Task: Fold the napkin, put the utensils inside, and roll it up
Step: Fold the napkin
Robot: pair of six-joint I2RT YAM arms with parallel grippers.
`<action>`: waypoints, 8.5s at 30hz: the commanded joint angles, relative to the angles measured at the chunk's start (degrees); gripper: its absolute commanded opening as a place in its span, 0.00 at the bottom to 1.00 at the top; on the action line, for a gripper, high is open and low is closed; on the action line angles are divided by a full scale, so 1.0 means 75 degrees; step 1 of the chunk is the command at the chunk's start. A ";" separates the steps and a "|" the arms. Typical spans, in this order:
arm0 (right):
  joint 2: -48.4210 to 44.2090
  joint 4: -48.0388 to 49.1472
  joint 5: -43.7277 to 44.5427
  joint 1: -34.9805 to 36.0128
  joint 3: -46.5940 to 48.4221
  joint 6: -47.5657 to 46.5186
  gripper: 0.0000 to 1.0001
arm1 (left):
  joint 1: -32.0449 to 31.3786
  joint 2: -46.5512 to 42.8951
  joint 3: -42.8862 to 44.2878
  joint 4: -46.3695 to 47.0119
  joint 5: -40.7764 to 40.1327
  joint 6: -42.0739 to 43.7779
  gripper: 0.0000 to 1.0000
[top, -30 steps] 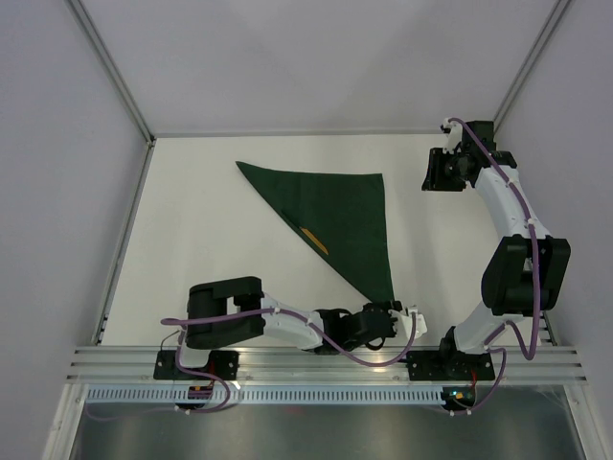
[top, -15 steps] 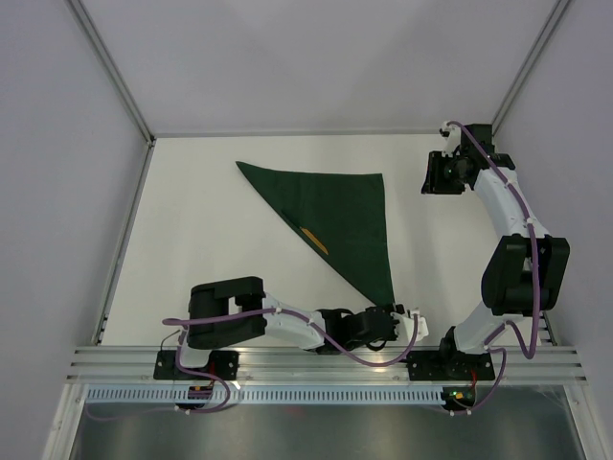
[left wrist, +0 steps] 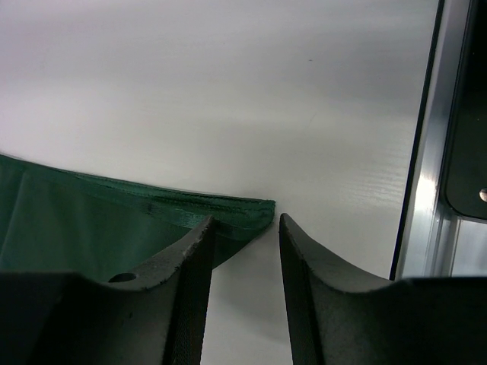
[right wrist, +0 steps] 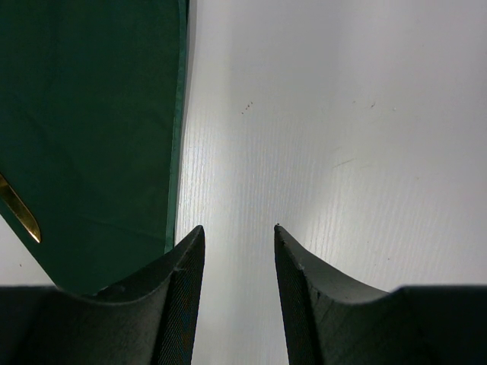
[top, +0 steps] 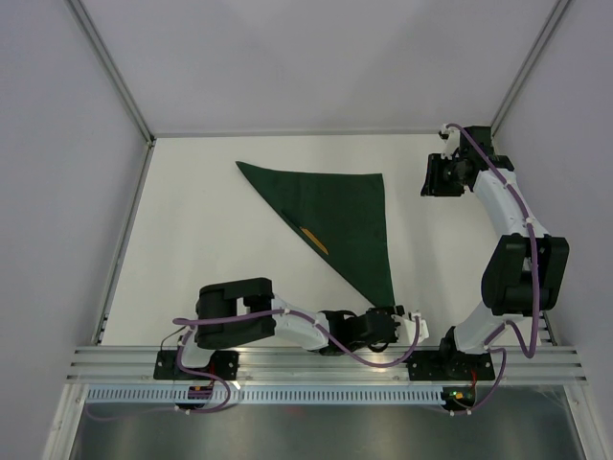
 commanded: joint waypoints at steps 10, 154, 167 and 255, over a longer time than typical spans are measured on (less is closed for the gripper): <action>-0.0063 0.0108 0.0062 -0.0037 -0.0053 0.0034 0.48 | 0.0085 0.0323 0.0388 0.0287 0.0281 -0.0330 0.30; 0.0137 0.0483 -0.0067 0.0045 -0.0486 -0.0224 0.46 | 0.9355 -0.0416 -0.0221 0.0674 0.5906 -0.7174 0.02; 0.0113 0.0507 -0.0067 0.0034 -0.0545 -0.0259 0.46 | 0.9472 -0.0380 -0.0233 0.0686 0.5895 -0.7256 0.13; 0.0336 0.0413 -0.0770 0.0045 -0.0416 -0.0259 0.43 | 1.1429 0.2584 0.4900 -0.2959 0.3891 -0.8146 0.45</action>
